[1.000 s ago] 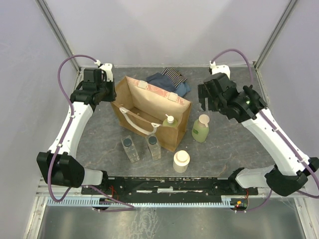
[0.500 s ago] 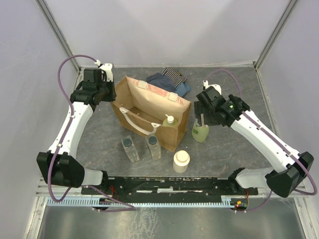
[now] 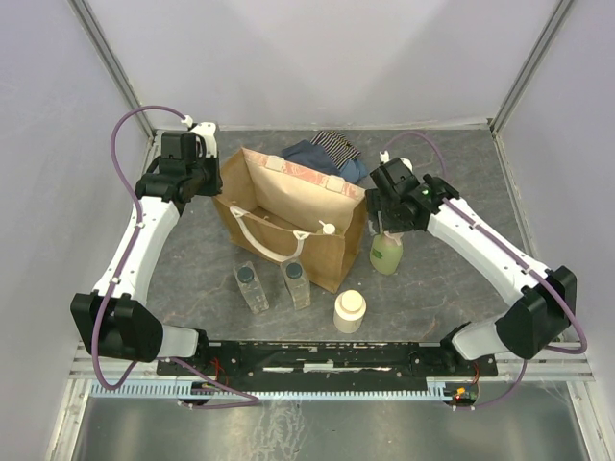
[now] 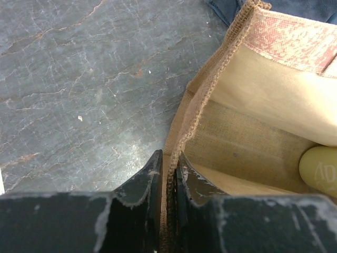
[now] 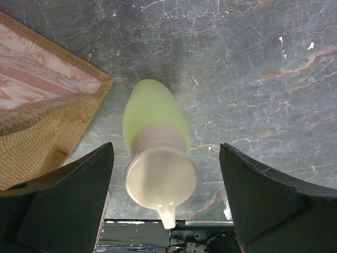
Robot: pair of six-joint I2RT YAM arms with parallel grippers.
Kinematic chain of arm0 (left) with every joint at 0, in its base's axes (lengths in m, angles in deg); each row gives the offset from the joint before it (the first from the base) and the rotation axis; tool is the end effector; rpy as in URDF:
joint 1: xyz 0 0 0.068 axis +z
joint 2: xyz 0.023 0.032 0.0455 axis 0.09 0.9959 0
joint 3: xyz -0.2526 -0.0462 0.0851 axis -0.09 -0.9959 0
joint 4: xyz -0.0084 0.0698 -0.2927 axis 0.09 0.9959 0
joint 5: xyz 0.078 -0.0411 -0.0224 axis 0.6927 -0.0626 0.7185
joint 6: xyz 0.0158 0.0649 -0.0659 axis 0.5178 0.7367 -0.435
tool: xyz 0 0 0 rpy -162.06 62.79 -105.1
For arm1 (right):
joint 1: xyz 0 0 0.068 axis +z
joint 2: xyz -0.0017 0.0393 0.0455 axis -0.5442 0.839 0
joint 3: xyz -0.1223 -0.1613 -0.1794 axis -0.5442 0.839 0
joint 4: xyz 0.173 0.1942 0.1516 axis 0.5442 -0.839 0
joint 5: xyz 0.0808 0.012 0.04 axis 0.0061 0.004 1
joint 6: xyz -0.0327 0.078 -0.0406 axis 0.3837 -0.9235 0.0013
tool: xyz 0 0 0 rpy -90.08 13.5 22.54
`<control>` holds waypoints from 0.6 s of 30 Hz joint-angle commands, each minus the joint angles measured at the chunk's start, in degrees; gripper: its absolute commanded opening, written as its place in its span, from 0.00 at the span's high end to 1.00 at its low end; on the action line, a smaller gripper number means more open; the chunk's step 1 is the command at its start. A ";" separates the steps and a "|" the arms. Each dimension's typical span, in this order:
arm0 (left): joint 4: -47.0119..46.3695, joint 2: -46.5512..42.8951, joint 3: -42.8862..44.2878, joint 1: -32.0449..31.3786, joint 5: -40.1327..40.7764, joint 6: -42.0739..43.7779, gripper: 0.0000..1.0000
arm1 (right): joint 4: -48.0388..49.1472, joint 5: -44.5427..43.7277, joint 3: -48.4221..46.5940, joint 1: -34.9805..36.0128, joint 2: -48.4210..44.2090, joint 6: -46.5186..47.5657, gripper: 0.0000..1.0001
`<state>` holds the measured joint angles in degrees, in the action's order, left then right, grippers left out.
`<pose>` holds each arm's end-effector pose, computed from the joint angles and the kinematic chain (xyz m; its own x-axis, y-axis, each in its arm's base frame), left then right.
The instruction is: Place the personal care products into the canvas bag
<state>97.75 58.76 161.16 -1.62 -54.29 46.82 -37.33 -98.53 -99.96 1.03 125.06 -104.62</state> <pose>0.3729 -0.0488 0.3171 -0.6284 0.0880 -0.7729 0.1665 0.9858 -0.0231 0.3008 0.1697 0.2662 -0.8419 -0.0374 -0.5383 -0.0166 0.9989 -0.0434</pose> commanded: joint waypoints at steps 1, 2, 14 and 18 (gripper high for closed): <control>-0.94 -1.82 1.18 0.04 1.37 0.87 0.83 | 2.86 0.98 -0.38 -1.36 0.11 2.76 0.14; -0.86 -1.80 1.22 0.01 1.48 0.92 0.83 | 2.92 1.17 -0.39 -1.66 0.09 3.16 0.17; -0.58 -1.28 1.96 0.03 1.99 0.85 0.83 | 0.47 6.45 0.59 -2.36 0.70 3.19 0.30; -0.58 -1.13 2.14 0.00 1.95 0.83 0.83 | 0.07 6.81 0.47 -2.37 0.81 3.43 0.35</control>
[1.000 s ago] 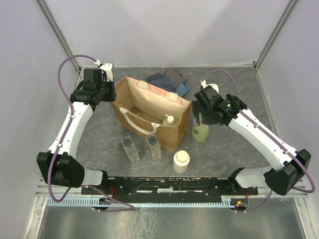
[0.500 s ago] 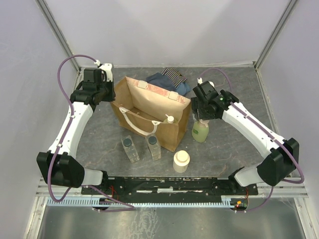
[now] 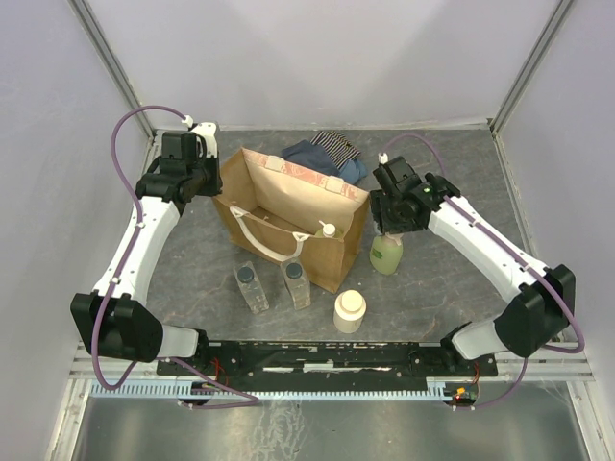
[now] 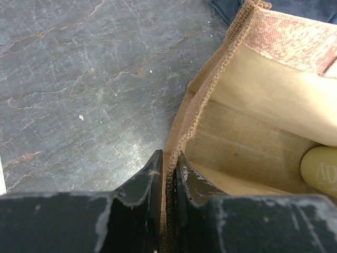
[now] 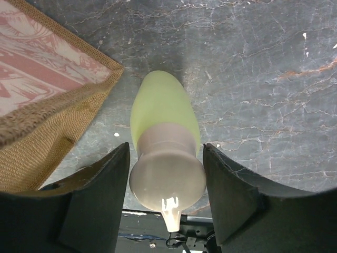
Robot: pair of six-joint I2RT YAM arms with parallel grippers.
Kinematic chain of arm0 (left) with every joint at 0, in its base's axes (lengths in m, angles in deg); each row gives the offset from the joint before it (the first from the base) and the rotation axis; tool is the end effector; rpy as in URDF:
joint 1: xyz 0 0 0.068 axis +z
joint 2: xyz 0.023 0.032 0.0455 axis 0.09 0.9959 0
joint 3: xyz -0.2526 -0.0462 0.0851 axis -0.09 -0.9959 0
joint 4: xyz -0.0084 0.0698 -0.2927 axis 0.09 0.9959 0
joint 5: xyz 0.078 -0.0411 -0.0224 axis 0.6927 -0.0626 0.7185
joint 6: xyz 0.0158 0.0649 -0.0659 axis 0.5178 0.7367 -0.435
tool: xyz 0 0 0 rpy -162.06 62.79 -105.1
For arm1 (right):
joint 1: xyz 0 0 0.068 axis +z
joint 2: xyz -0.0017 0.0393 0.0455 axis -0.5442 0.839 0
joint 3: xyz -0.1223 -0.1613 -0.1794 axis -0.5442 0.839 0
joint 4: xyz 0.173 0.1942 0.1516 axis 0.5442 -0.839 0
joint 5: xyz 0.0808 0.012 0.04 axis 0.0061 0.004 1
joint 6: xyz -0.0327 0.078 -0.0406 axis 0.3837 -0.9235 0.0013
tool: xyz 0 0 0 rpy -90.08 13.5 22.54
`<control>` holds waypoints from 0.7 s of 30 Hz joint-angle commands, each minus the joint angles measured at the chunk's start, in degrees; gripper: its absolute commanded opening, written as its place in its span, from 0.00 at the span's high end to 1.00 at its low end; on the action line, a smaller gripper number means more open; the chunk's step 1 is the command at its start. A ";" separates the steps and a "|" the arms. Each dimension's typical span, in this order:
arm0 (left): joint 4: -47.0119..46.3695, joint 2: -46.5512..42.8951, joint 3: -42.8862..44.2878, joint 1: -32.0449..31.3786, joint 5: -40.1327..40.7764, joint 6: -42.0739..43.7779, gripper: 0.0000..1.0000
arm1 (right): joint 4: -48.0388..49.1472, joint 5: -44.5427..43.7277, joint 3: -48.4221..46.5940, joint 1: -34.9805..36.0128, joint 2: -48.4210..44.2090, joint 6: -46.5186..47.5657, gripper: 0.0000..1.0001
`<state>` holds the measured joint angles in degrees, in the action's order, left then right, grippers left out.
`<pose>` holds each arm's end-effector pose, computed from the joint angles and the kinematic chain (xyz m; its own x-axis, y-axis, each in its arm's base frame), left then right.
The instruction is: Place the personal care products into the canvas bag
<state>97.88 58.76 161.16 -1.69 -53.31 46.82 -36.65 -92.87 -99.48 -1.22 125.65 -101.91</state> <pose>0.3728 -0.0478 0.3167 -0.6302 0.0890 -0.7713 0.1546 0.9879 -0.0123 0.3058 0.1664 0.2586 -0.8674 -0.0531 -0.4947 -0.0636 0.9980 0.0045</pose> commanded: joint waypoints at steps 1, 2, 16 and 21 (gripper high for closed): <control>-0.70 -1.10 2.15 0.13 0.97 0.87 0.83 | -0.82 1.15 -0.27 -0.16 0.30 0.81 0.36; -0.70 -1.02 2.15 0.12 0.93 0.87 0.83 | -1.12 1.15 -0.52 -0.16 0.31 0.92 0.39; -0.54 -0.68 2.14 0.16 0.50 0.93 0.83 | -14.46 -11.32 -19.23 -0.15 -0.06 5.05 0.85; -0.56 -0.35 2.15 0.15 0.09 0.74 0.83 | -16.13 -17.15 -35.82 -0.16 1.19 9.88 0.87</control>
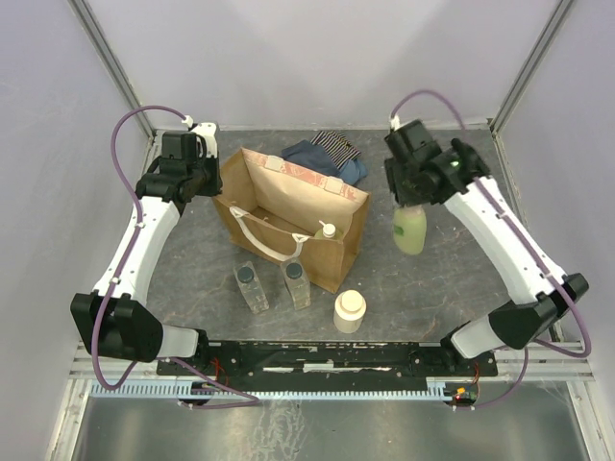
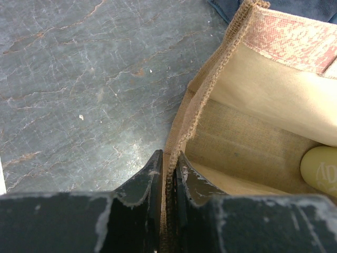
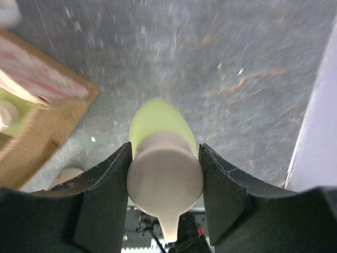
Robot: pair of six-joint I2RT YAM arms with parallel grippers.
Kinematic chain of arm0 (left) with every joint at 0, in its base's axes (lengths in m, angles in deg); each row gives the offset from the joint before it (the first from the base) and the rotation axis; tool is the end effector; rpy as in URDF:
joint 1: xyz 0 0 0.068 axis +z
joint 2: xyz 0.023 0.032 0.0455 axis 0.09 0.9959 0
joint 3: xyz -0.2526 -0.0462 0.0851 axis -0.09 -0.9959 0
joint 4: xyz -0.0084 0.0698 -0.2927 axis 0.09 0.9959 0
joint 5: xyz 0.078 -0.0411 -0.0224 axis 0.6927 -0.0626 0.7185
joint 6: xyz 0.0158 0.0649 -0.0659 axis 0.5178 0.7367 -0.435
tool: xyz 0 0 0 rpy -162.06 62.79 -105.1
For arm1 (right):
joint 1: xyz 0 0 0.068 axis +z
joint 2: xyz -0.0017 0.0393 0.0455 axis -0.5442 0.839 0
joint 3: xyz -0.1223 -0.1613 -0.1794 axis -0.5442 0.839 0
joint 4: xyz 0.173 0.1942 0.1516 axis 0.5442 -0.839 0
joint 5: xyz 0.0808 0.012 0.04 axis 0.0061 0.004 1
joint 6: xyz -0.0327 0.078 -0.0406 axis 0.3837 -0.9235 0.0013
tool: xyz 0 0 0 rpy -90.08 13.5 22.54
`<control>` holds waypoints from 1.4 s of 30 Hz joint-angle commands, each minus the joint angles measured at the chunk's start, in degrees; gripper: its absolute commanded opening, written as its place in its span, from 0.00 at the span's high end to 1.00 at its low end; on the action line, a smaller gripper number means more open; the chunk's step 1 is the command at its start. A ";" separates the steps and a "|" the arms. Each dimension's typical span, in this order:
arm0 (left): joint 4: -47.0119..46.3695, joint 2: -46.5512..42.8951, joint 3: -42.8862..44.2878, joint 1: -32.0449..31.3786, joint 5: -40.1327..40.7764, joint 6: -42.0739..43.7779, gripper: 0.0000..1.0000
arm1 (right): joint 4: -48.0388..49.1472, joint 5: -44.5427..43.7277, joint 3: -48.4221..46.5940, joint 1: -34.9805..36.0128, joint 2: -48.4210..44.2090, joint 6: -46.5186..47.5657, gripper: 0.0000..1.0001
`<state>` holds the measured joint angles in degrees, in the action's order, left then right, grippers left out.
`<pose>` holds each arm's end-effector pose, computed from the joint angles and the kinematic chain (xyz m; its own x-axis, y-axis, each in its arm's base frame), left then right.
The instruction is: Place the personal care products into the canvas bag
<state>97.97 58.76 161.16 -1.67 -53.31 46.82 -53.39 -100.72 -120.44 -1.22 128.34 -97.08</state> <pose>0.3727 -0.0476 0.3165 -0.6315 0.0890 -0.7703 0.1543 0.9879 -0.0124 0.3045 0.1525 0.3551 -0.8220 -0.1305 -0.5543 -0.0663 0.9887 -0.1345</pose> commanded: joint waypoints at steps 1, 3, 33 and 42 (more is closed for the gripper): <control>-0.68 -0.31 2.15 0.06 0.11 0.75 0.83 | 1.43 -9.38 -17.90 -0.19 -0.97 6.65 0.88; -0.73 -0.15 2.27 0.06 -0.20 0.83 0.83 | 4.45 -7.55 -23.54 -0.15 -0.15 11.27 0.88; -0.91 -4.16 0.14 0.13 0.35 -0.86 0.83 | 40.43 39.39 -37.70 10.54 19.02 12.84 0.96; -0.89 -4.85 -0.22 0.13 0.59 -0.84 0.83 | 39.67 35.87 -26.72 12.47 19.86 14.22 0.98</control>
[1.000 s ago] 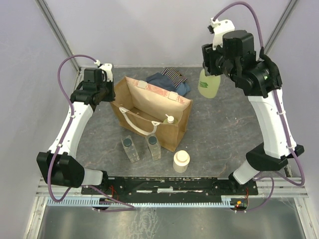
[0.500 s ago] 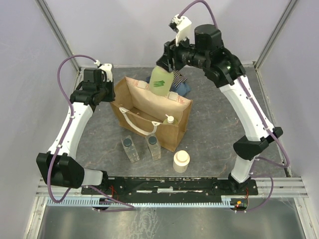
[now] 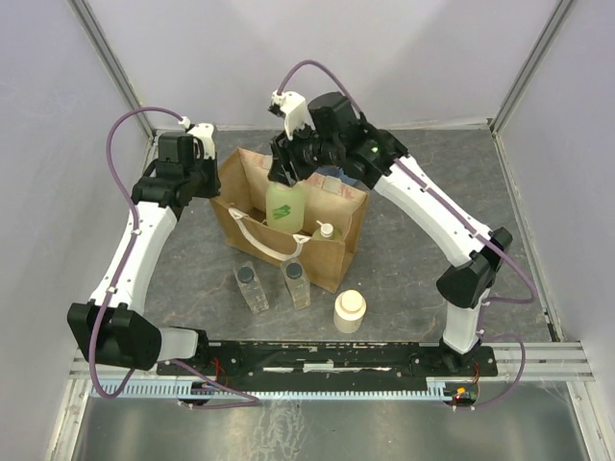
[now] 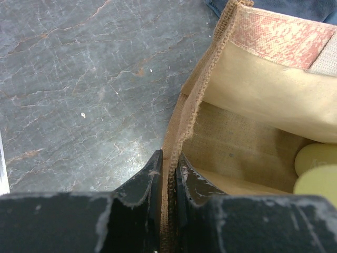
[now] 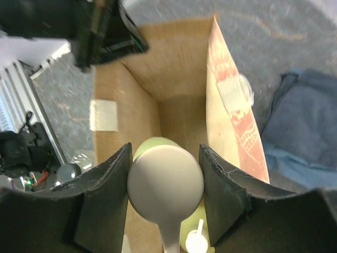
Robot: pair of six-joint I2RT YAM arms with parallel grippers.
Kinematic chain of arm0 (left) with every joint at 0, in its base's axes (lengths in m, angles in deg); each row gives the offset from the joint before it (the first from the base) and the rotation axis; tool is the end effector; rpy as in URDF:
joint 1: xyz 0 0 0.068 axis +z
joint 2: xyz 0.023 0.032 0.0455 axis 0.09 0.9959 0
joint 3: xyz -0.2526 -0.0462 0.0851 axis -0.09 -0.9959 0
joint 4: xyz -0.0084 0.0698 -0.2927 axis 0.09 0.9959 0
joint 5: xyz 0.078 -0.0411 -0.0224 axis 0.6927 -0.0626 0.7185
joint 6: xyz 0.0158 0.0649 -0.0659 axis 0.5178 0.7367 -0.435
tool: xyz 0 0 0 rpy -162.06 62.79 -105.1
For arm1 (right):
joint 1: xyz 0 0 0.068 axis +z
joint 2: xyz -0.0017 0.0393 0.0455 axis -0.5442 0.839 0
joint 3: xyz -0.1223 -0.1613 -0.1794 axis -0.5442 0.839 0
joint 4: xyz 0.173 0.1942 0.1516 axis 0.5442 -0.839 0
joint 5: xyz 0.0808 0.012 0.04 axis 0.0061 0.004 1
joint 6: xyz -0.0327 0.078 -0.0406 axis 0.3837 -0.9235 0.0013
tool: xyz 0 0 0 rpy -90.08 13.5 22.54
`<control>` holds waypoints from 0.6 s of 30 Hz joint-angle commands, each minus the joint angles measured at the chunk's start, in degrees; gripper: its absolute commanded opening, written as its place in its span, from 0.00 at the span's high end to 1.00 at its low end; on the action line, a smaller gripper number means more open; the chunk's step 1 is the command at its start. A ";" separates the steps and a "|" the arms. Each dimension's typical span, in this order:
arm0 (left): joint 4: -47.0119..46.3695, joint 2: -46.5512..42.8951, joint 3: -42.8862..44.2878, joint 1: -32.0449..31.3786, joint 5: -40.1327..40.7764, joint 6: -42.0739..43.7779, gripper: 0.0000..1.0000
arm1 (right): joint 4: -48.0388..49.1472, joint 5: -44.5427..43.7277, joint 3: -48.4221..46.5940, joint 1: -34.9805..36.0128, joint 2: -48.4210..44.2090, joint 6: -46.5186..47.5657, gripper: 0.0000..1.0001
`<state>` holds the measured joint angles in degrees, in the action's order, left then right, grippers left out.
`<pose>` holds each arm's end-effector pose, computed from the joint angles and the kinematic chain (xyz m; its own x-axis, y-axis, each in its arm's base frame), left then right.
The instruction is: Place the personal care products into the canvas bag
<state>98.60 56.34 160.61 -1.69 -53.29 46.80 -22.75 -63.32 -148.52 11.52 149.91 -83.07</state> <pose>0.3624 -0.0465 0.3260 -0.6148 0.0868 -0.7839 0.1544 0.9879 -0.0116 0.3332 0.3606 0.4452 -0.3865 -0.2353 -0.8918 -0.8178 0.5345 0.2134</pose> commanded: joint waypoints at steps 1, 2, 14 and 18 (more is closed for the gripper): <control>-1.52 -2.44 0.28 0.09 0.51 -0.82 0.83 | 9.09 -1.65 2.18 -0.20 -1.61 0.22 0.98; -1.47 -2.45 0.31 0.12 0.53 -0.82 0.83 | 9.02 -1.74 2.78 -0.15 -1.54 0.25 0.99; -1.15 -2.56 0.22 0.16 0.64 -0.84 0.83 | 2.85 -8.39 14.05 3.34 -6.03 4.27 0.99; -1.00 -2.21 0.40 0.09 0.75 -0.64 0.83 | 0.39 -12.77 17.72 5.33 -7.63 5.56 0.99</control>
<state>98.69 56.03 160.31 -1.69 -53.07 46.80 -25.44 -72.26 -131.32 14.82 149.28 -79.26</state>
